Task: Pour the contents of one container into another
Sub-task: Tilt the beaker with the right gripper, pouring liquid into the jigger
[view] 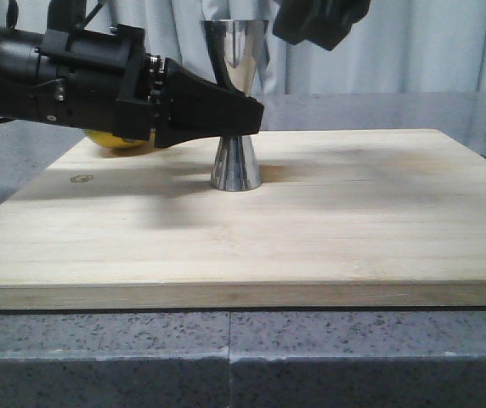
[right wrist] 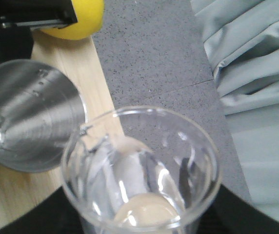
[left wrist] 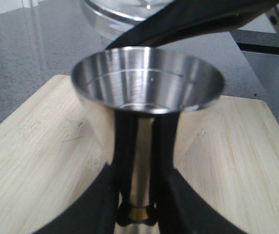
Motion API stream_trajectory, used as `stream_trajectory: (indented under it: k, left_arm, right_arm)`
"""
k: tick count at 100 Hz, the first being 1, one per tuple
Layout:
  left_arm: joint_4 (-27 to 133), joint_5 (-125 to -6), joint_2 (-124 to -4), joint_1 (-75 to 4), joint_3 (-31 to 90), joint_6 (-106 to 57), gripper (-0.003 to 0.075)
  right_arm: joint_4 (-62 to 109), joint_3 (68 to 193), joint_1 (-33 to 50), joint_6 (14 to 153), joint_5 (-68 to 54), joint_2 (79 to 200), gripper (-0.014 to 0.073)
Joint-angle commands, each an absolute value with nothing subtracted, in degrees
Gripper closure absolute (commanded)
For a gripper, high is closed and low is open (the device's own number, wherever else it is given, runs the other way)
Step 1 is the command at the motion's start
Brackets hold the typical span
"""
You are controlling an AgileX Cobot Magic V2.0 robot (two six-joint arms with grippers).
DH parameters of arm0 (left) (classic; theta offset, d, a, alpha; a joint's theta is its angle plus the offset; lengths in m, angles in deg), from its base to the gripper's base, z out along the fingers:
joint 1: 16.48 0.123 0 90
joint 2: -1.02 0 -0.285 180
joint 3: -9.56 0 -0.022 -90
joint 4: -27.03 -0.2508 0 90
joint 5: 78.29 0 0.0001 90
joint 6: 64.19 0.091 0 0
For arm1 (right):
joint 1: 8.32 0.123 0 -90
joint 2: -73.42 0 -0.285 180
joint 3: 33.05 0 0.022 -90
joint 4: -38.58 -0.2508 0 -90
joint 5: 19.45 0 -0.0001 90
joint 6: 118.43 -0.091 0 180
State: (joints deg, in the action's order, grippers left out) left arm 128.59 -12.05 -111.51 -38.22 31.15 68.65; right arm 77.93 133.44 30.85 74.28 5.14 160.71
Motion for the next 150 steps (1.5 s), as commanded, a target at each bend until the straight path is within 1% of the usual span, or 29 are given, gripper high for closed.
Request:
stream_trajectory:
  k: [1,120,150]
  left_arm:
    - [133.02,-6.17,-109.15,-38.73,29.61,68.10,0.0640]
    - [133.02,-5.55,-109.15,-38.73,27.76,66.36,0.0640]
    - [133.02,-5.55,-109.15,-38.73,27.76,66.36,0.0640]
  right_arm:
    - [81.13,135.42,31.12,74.70,1.59,158.99,0.0347]
    - [86.58,135.42,32.08,74.70,1.30,158.99,0.0347]
    - [89.19,135.42,32.08,74.70,-0.47,158.99,0.0347]
